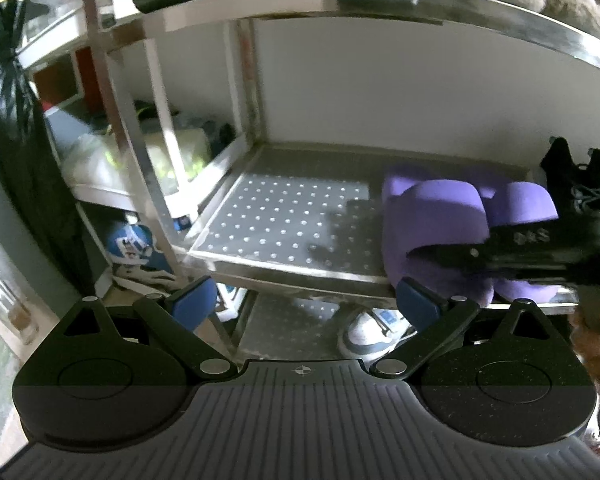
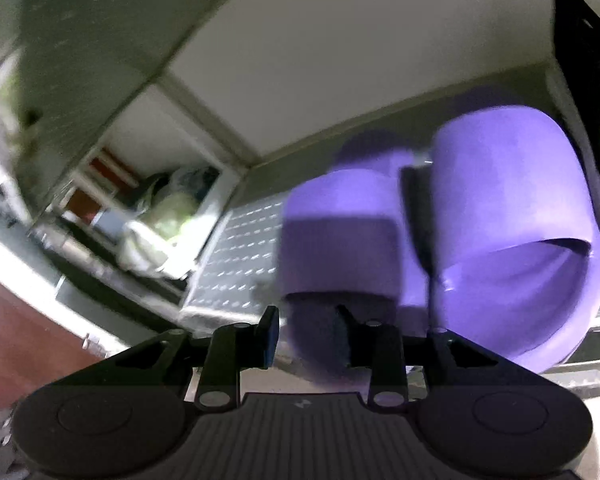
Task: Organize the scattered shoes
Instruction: 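Open the right tool and move it down to the white-black sneakers, then grasp the white-black sneaker pair by the heels with the right tool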
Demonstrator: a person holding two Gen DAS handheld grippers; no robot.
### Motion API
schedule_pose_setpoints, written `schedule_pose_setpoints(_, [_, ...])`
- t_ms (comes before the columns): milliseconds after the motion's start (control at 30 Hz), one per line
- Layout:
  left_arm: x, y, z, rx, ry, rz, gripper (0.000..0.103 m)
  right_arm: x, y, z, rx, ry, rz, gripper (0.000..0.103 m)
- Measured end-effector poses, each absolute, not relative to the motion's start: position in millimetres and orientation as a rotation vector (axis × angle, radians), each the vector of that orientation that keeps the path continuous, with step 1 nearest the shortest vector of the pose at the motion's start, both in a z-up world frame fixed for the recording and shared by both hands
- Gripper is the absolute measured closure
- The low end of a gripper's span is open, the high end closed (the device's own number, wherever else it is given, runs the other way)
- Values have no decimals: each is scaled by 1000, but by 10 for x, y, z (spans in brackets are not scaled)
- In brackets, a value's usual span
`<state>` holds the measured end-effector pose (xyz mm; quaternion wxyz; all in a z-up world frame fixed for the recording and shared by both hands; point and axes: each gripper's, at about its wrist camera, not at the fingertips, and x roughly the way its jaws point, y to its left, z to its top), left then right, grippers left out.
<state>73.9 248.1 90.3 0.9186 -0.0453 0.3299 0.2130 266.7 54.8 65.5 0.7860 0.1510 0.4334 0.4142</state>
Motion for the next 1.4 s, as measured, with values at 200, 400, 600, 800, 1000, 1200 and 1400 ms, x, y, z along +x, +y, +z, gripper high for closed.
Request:
schedule_pose_setpoints(200, [662,2670,825,-107,763,495,4,2114,592,423,123,1052,976,52])
schedule_pose_setpoints(400, [628,2811,677,-190,876,411,7,2069,937,-403,75,1257,816,55])
schedule_pose_setpoints(600, [573,2863,846,-171,804,443,6,2303,1386,-1191,150,1363,616,53])
schedule_pose_setpoints(800, [580,3013,948,-223,784,473,5,2363,1845,-1772,102,1383,520,45])
schedule_pose_setpoints(1000, [626,3109,939,-246,804,499,5,2298,2173,-2069,-114,1243,472,34])
schedule_pose_setpoints(1200, [550,3133,937,-245,782,549,5,2086,2009,-1807,-74,1197,560,82])
schedule_pose_setpoints(1400, [368,3157,1040,-227,685,641,5,1433,1608,-892,-28,1035,695,82])
